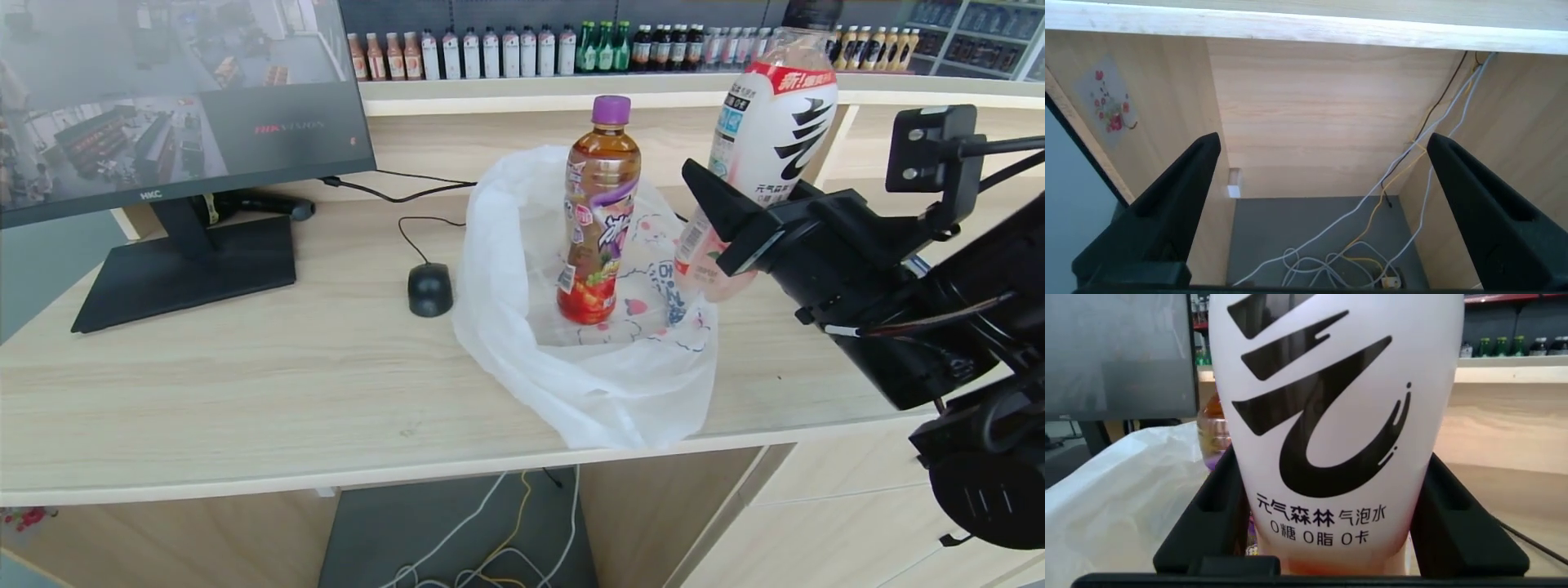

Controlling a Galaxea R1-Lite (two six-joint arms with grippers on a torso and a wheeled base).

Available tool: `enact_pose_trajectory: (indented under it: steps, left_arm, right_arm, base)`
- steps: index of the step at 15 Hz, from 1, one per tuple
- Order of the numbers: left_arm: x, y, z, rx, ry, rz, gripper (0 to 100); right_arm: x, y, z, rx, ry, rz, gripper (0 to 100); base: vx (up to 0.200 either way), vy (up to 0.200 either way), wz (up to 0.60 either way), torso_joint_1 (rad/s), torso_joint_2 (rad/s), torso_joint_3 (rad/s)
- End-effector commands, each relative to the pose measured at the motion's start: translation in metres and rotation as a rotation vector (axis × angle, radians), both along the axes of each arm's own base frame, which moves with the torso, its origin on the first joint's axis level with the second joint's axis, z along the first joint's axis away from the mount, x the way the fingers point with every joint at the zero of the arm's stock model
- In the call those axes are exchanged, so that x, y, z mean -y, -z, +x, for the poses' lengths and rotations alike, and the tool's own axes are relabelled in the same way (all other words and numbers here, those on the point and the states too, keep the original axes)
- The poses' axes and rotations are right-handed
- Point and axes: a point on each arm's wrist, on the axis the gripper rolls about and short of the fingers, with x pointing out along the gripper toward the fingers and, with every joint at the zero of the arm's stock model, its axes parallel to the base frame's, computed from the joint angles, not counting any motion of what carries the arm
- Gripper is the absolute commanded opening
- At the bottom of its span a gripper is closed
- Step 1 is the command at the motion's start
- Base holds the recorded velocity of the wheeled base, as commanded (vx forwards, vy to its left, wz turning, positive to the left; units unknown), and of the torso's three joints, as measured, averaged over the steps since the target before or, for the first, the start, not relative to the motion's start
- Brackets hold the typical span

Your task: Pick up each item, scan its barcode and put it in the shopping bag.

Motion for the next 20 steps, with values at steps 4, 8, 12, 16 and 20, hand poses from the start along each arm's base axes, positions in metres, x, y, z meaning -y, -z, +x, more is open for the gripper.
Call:
enact_pose_trajectory:
  steps: [4, 8, 12, 16, 20]
  left_arm:
    - [0.0, 0.0, 0.0, 0.001, 0.0, 0.0, 100]
    - [0.0, 0.0, 0.0, 0.001, 0.0, 0.0, 100]
    - [0.0, 0.0, 0.0, 0.001, 0.0, 0.0, 100]
    - [0.0, 0.0, 0.0, 0.001, 0.0, 0.002, 100]
    - [0.0, 0.0, 0.0, 0.001, 0.0, 0.002, 100]
  right_arm:
    - [-0.009, 0.009, 0.013, -0.019, -0.005, -0.012, 0]
    - [-0.014, 0.013, 0.019, -0.026, -0.01, -0.019, 0]
    - [-0.019, 0.02, 0.027, -0.042, -0.01, -0.028, 0]
    - [-0.022, 0.024, 0.037, -0.045, -0.004, -0.029, 0]
    - [-0.025, 0.028, 0.047, -0.05, 0.004, -0.029, 0]
  base:
    - [0.0, 0.0, 0.0, 0.0, 0.0, 0.0]
    - [0.0, 0.0, 0.0, 0.0, 0.0, 0.0]
    - [0.0, 0.0, 0.0, 0.0, 0.0, 0.0]
    - [0.0, 0.0, 0.0, 0.0, 0.0, 0.0]
    - [0.0, 0.0, 0.0, 0.0, 0.0, 0.0]
